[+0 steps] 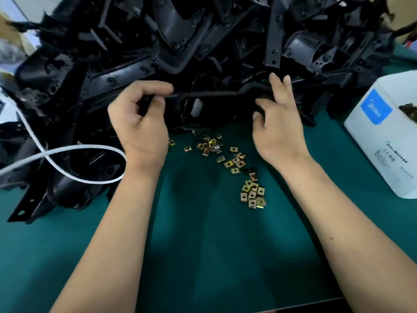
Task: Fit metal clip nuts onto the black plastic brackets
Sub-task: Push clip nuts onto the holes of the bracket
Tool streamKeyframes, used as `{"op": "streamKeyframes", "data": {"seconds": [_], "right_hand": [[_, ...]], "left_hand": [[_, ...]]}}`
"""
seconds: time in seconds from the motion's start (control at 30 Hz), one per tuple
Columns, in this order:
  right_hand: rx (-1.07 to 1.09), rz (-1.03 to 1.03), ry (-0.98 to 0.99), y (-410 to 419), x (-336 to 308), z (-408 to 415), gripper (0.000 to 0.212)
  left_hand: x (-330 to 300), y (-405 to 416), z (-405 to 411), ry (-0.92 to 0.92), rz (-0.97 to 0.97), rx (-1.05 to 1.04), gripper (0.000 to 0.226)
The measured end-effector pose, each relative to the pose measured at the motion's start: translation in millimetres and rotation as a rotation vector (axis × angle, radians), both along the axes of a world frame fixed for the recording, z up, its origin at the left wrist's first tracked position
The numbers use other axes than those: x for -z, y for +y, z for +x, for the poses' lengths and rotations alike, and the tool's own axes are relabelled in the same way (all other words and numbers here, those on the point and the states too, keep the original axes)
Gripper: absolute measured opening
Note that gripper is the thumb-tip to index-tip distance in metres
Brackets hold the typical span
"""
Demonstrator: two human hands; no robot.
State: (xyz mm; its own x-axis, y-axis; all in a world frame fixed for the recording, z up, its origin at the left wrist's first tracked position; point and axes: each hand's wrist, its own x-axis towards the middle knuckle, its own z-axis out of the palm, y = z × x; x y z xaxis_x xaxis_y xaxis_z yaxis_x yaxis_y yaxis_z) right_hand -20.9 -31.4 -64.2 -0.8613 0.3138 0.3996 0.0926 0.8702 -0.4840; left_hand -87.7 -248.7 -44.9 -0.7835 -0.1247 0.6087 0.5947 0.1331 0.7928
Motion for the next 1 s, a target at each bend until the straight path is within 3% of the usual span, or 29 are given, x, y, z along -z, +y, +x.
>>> {"op": "streamKeyframes", "data": {"seconds": [0.13,0.23,0.3,0.43,0.53,0.67,0.77,0.9,1.0], "right_hand": [[0.001,0.102,-0.065,-8,-6,1,0.034],[-0.014,0.171,0.166,-35,-18,7,0.029],[-0.146,0.218,0.300,-55,-24,11,0.022],[-0.543,0.267,-0.043,-98,-20,-6,0.019],[-0.544,0.379,-0.217,-123,-11,-25,0.049],[-0.464,0.453,-0.259,-141,-3,-52,0.057],[-0.477,0.413,-0.251,-144,-3,-61,0.043],[-0.556,0.391,-0.195,-130,-5,-50,0.027],[-0.615,0.360,-0.193,-109,-10,-33,0.021]], "left_hand": [[3,-22,-6,-0.114,0.267,0.006,0.031],[-1,-28,-6,-0.149,0.336,0.058,0.019],[-6,-28,-6,-0.143,0.367,0.125,0.011],[-10,-30,-6,-0.153,0.401,0.233,0.022],[-11,-32,-5,-0.196,0.397,0.273,0.039],[-11,-33,-5,-0.186,0.413,0.224,0.026],[-16,-32,-1,-0.167,0.522,0.259,0.009],[-26,-34,2,-0.245,0.589,0.278,0.014],[-27,-35,3,-0.425,0.606,0.317,0.028]]}}
